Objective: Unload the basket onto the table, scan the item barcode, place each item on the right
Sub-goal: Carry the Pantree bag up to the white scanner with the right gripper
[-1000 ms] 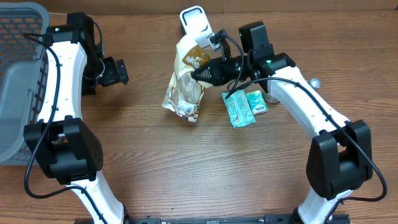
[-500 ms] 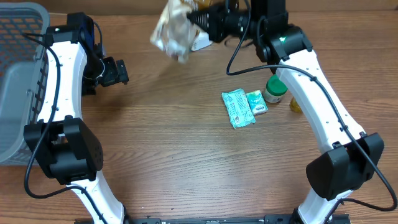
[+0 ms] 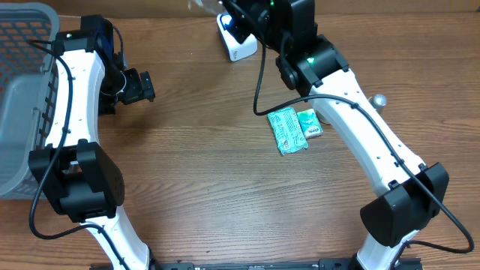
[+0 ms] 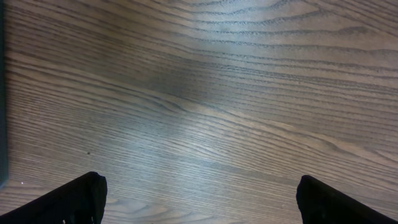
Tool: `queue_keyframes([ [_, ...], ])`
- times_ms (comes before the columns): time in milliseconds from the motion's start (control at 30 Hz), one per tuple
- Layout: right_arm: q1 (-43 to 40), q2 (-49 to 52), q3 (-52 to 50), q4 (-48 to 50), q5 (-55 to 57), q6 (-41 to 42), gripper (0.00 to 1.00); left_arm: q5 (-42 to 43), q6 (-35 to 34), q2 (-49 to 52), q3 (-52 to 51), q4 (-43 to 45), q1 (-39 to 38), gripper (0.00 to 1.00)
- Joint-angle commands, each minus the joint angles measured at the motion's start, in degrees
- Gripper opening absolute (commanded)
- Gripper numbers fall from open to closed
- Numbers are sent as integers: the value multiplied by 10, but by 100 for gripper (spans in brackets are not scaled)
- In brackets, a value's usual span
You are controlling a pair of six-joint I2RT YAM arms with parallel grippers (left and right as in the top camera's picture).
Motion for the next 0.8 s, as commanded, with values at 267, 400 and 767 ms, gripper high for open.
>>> queue_keyframes([
  [267,-4,111,9,155,77,-125,4,-6,-8,0,5,0,-1,99],
  [400,-10,159,9,200,94,-177,4,-6,-8,0,5,0,-1,100],
  [767,-25,274,9,292,105,-176,4,-6,-8,0,5,0,-1,100],
])
